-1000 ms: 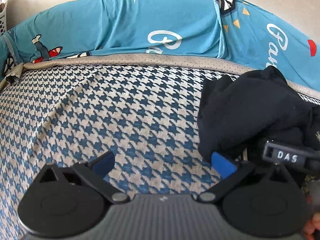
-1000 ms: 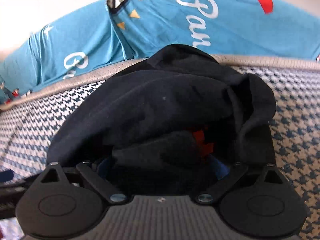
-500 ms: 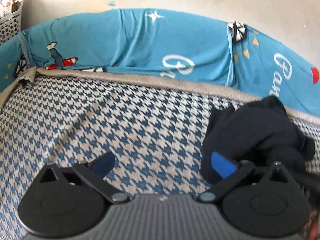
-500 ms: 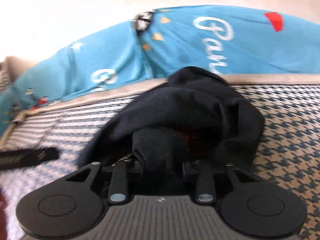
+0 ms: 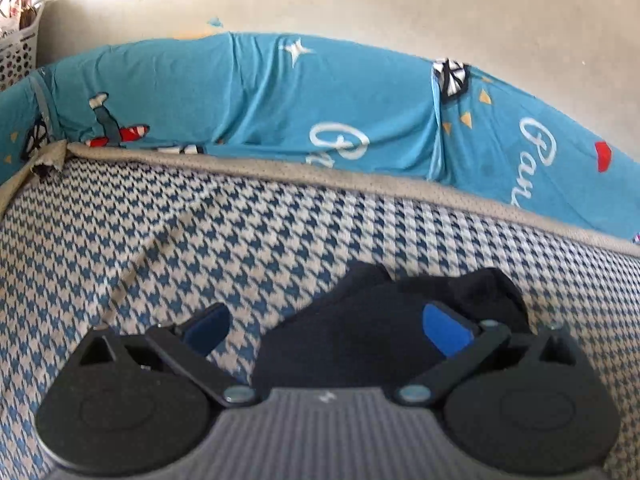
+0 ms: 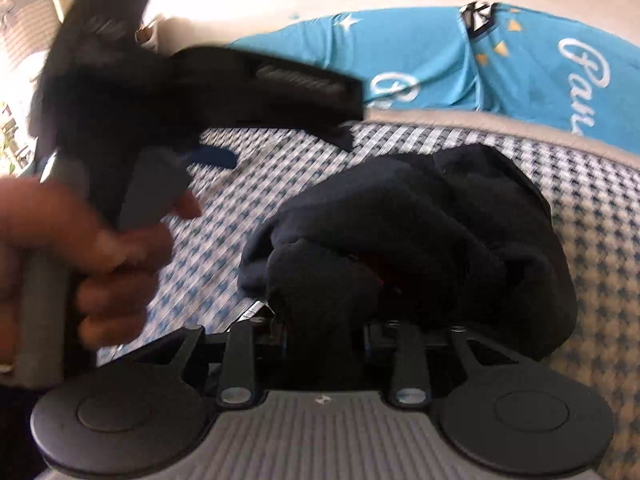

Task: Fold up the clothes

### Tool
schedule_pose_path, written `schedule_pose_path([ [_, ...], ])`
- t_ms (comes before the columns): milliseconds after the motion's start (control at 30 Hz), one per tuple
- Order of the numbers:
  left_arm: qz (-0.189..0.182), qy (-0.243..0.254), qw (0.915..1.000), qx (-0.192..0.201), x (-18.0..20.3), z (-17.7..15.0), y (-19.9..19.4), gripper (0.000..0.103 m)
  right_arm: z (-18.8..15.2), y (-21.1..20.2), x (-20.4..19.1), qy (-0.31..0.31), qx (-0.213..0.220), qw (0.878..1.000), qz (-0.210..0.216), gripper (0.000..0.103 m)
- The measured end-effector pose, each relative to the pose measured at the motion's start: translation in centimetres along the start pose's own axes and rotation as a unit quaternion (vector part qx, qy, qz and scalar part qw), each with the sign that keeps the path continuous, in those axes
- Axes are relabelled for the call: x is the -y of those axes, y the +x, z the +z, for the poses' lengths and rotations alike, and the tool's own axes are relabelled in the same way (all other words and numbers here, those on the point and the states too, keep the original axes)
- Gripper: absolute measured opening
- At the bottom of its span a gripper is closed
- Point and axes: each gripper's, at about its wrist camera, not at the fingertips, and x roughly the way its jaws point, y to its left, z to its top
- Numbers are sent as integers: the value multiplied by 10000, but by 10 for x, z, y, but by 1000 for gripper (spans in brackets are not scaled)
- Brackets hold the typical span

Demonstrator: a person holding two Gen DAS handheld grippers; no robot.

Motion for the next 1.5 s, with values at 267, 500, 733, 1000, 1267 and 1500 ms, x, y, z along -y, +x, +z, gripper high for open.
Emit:
schedule_pose_path([
  [267, -74, 90, 9994, -319, -8, -29, 1, 103, -15, -25, -1, 466, 250, 9986, -72, 51],
  [500, -56, -14, 9985, -546, -18, -50, 12, 103, -39, -47, -2, 934, 530, 9932, -454, 62],
  [733, 125, -79, 9978, -650, -27, -81, 19, 103, -60, -60, 1, 1436, 853, 9800, -1081, 65],
  [1000, 450, 489, 9965, -505, -13, -103, 11, 103, -71, -62, 18, 1962, 974, 9556, -1972, 73],
  [1267, 416, 397, 9974, -446, -17, -110, 4, 103, -83, -43, 44, 2605, 555, 9423, -2027, 73],
  [1500, 293, 364, 9978, -480, -16, -117, -10, 103, -81, -33, 43, 2386, 761, 9521, -1752, 24],
])
